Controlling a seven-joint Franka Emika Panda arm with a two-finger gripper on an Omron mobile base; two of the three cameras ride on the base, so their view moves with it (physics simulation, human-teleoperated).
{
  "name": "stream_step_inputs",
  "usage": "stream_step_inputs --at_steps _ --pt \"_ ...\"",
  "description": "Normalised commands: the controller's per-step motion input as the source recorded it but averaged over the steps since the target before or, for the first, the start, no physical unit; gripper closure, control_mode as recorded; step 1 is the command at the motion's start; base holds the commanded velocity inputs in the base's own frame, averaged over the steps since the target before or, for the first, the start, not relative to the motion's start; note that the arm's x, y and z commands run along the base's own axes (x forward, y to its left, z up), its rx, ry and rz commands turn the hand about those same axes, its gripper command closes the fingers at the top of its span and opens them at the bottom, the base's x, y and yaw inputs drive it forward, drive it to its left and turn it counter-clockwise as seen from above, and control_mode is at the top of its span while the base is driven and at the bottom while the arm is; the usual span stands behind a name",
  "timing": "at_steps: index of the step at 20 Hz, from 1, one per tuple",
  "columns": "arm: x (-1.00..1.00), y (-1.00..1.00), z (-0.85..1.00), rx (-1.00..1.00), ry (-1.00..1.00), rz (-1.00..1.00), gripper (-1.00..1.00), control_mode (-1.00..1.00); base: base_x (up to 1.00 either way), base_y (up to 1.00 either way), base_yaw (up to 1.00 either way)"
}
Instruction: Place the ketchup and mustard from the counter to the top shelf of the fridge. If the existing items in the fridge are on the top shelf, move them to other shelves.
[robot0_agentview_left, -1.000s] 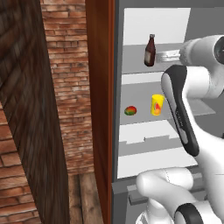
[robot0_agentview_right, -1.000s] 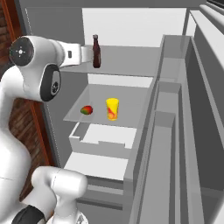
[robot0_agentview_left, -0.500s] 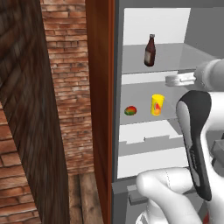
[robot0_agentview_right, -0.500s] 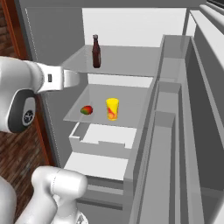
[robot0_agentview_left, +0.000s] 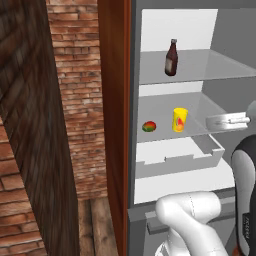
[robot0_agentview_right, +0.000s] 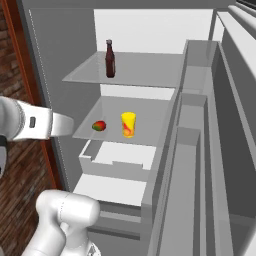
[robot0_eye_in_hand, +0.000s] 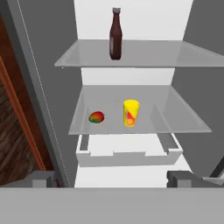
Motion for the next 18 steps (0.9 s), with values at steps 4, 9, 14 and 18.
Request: stream_step_inputs --at_steps 4,9,14,18 --pt "-0.01 0.0 0.0 0.0 0.0 0.0 -1.0 -1.0 0.0 0.0 0.0" --pt "0.0 0.0 0.0 0.0 0.0 0.0 -1.0 1.0 -0.34 0.12 0.04" --pt "0.0 0.0 0.0 0.0 0.0 0.0 -1.0 1.0 -0.8 0.33 0.1" --pt "0.0 0.0 0.0 0.0 0.0 0.0 -1.0 1.0 -0.98 0.21 0.05"
